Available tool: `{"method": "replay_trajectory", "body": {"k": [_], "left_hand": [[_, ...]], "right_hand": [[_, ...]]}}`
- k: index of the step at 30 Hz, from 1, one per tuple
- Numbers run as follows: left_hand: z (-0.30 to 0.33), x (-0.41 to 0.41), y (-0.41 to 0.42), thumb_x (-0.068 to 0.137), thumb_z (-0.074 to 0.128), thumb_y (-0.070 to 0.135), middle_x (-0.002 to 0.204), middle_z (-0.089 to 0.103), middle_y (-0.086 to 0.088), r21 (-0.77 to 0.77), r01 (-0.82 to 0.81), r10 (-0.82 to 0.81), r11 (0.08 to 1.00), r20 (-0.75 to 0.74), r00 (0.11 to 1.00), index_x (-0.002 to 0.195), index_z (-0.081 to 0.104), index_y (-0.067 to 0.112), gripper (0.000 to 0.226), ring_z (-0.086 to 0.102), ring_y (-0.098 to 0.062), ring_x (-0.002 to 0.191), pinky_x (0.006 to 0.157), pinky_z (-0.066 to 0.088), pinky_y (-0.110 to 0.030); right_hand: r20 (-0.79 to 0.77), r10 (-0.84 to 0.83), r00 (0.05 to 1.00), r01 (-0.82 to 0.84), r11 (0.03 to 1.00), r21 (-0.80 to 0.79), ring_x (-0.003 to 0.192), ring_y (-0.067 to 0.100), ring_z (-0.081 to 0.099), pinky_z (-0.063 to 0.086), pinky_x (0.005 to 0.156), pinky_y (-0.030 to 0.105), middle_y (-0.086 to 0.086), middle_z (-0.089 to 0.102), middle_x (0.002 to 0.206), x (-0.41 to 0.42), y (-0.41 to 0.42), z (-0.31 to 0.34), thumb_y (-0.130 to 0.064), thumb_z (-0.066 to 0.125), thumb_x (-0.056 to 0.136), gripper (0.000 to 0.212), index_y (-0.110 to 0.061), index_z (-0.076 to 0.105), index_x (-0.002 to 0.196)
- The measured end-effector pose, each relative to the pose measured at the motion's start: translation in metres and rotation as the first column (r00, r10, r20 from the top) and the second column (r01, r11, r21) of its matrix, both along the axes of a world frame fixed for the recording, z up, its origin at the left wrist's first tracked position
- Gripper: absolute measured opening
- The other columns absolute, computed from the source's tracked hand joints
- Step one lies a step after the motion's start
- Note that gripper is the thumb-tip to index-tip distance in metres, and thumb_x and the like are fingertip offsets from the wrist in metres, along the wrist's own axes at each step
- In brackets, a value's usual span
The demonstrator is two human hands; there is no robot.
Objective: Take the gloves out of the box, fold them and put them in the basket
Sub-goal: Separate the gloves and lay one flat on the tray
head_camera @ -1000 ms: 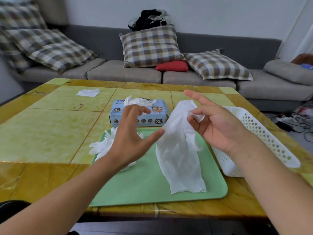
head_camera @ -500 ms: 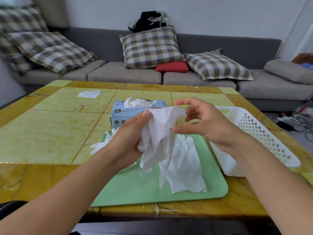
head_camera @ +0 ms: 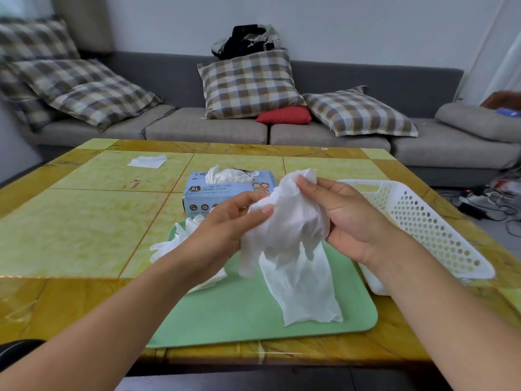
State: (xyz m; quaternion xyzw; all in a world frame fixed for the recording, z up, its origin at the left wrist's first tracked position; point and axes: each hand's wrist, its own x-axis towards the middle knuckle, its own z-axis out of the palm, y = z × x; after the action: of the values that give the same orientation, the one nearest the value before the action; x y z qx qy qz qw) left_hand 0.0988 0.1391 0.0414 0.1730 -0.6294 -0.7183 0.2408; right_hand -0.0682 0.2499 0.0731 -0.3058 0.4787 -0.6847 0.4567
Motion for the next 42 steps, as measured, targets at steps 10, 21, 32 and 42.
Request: {"method": "replay_trajectory", "body": {"k": [10, 21, 32, 42], "left_hand": [[0.028, -0.014, 0.024, 0.102, 0.057, 0.03, 0.099, 0.075, -0.021, -0.157, -0.198, 0.205, 0.968, 0.031, 0.978, 0.1, 0.074, 0.0, 0.034, 0.072, -0.034, 0.088, 0.083, 0.055, -0.044], [0.071, -0.053, -0.008, 0.095, 0.068, 0.015, 0.091, 0.075, -0.008, -0.321, -0.251, 0.275, 0.913, 0.029, 0.961, 0.103, 0.074, 0.003, 0.016, 0.068, -0.019, 0.079, 0.083, 0.058, -0.039], [-0.05, -0.026, -0.014, 0.085, 0.08, 0.022, 0.103, 0.075, 0.017, -0.797, 0.108, 0.154, 0.594, 0.245, 0.957, 0.102, 0.079, 0.022, 0.017, 0.069, 0.005, 0.093, 0.092, 0.055, -0.028], [-0.073, -0.015, 0.001, 0.091, 0.064, 0.028, 0.103, 0.071, 0.009, -0.964, 0.187, 0.047, 0.188, 0.199, 0.979, 0.099, 0.075, 0.022, 0.014, 0.064, -0.014, 0.094, 0.079, 0.054, -0.034]], "right_hand": [[-0.094, -0.007, 0.996, 0.018, 0.993, 0.118, 0.098, 0.029, 0.072, 0.062, 0.081, 0.032, 0.02, 0.074, 0.112, 0.0, 0.022, 0.012, -0.023, 0.077, 0.072, 0.054, 0.005, 0.07, 0.117], [-0.49, -0.108, 0.865, 0.178, 0.979, 0.098, 0.084, 0.014, 0.074, 0.058, 0.076, 0.03, 0.005, 0.078, 0.098, -0.041, -0.013, 0.048, -0.014, 0.076, 0.088, 0.012, -0.012, 0.075, 0.101], [-0.957, 0.152, 0.247, 0.181, 0.963, 0.199, 0.076, 0.001, 0.066, 0.056, 0.077, 0.033, -0.013, 0.074, 0.084, -0.045, 0.021, -0.048, -0.013, 0.079, 0.083, 0.011, -0.023, 0.078, 0.086], [-0.85, 0.452, -0.269, 0.216, 0.889, 0.405, 0.099, 0.021, 0.062, 0.052, 0.082, 0.04, -0.006, 0.065, 0.109, -0.024, 0.037, -0.057, -0.016, 0.06, 0.091, 0.02, -0.023, 0.07, 0.107]]}}
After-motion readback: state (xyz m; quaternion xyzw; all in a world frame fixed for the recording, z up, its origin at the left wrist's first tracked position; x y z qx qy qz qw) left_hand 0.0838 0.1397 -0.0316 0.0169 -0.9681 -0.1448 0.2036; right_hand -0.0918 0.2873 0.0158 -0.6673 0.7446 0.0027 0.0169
